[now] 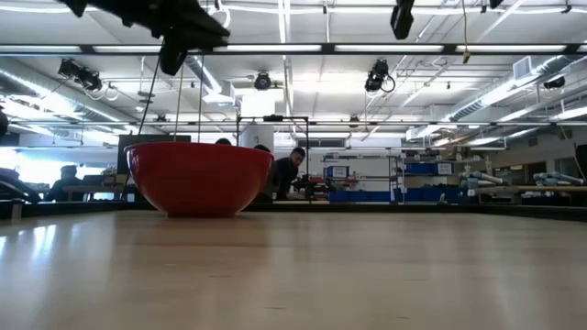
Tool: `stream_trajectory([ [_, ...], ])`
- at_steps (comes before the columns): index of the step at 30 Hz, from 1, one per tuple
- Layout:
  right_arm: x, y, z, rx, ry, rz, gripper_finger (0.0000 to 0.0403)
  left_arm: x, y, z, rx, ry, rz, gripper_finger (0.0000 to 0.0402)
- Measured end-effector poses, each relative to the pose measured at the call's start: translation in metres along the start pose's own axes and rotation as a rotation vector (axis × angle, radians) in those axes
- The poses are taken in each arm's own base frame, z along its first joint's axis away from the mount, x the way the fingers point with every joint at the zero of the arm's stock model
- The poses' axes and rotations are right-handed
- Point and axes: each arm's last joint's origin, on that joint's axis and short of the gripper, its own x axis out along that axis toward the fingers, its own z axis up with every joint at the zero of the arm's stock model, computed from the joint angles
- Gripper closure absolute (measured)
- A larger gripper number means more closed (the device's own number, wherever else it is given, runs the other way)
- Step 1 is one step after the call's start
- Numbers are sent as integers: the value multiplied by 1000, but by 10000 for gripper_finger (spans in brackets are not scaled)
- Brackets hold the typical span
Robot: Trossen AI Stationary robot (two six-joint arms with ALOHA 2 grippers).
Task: Nest bowls inside each other
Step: Return to Home Position
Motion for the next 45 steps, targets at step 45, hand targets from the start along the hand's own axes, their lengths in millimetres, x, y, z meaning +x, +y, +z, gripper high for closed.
stream_trajectory([
  [45, -81, -38, -59, -164, 64, -44, 398, -71, 27, -88, 240, -259, -185, 397],
])
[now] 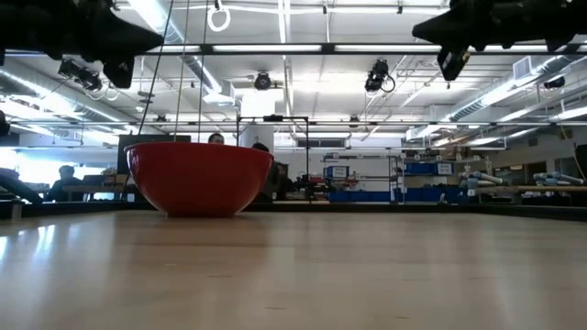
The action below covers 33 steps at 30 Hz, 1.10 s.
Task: Nest bowls inside each other
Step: Return to Home Position
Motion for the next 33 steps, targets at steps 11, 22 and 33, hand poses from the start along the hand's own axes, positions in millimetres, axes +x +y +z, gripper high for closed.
stream_trajectory([
  [11, -20, -5, 13, -73, -96, 19, 397, -14, 1, 9, 108, -77, -7, 397],
  [22, -29, -9, -2, -34, -70, 43, 398, -25, 5, -7, 116, -4, -38, 397],
  [33, -22, -21, -44, -6, -124, 84, 398, -15, 6, -40, 56, -5, -126, 397],
])
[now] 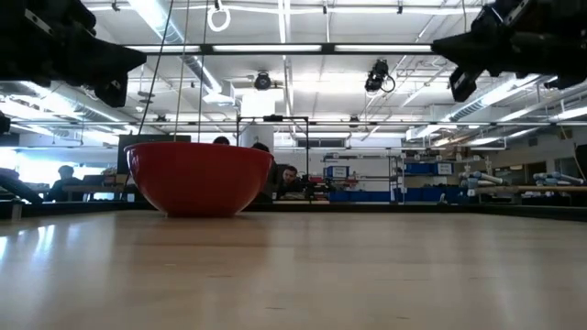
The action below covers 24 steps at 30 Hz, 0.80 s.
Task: Nest bowls inside each other
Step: Return to Home Position
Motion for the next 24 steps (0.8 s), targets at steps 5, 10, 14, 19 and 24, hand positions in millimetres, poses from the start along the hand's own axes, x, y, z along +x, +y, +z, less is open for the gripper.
stream_trajectory([
  [5, -5, -5, -21, 61, -56, -7, 398, 3, 1, -14, -29, -10, -1, 397],
  [10, -8, -7, -30, 89, -99, 13, 399, 3, 2, -14, -31, -20, 19, 397],
  [14, -8, -4, -27, 77, -101, 49, 399, 3, 2, -14, -38, -23, 20, 397],
  [19, -14, 7, -17, 45, -102, 191, 401, 3, 2, -13, -39, -35, 19, 397],
  [24, -22, 10, -20, 63, -100, 141, 402, 3, 2, -13, -45, -34, 19, 397],
])
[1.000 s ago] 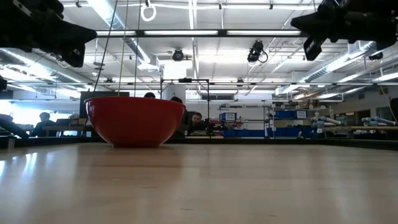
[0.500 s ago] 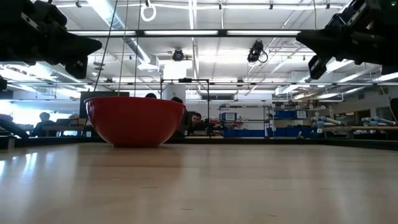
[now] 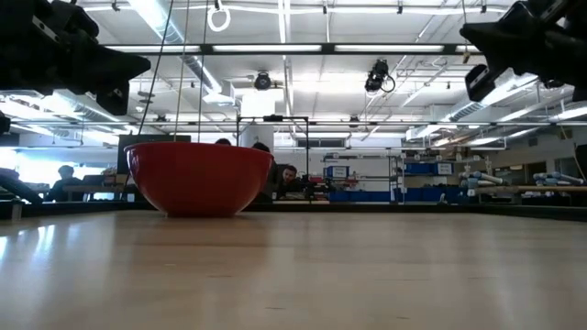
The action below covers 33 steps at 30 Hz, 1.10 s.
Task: Nest bowls inside each other
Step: Return to Home Position
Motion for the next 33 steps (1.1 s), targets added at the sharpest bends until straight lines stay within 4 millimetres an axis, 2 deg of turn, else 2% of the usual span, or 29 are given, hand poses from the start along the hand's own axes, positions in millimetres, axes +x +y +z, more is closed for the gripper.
stream_trajectory([
  [8, -6, 3, -2, -47, -62, -132, 402, 0, -1, 4, -7, -47, -5, 397],
  [14, 1, -7, -10, -68, -42, -335, 402, 0, 0, 3, -11, -32, 4, 397],
  [20, 9, -4, -16, -60, 16, -232, 400, 0, 0, 3, -31, -33, 19, 397],
  [24, 12, -4, -27, -67, -39, -241, 400, 0, 2, 2, -30, -29, 61, 397],
  [33, 16, 2, -29, -90, -1, -133, 399, 0, 2, 2, -31, -33, 62, 397],
])
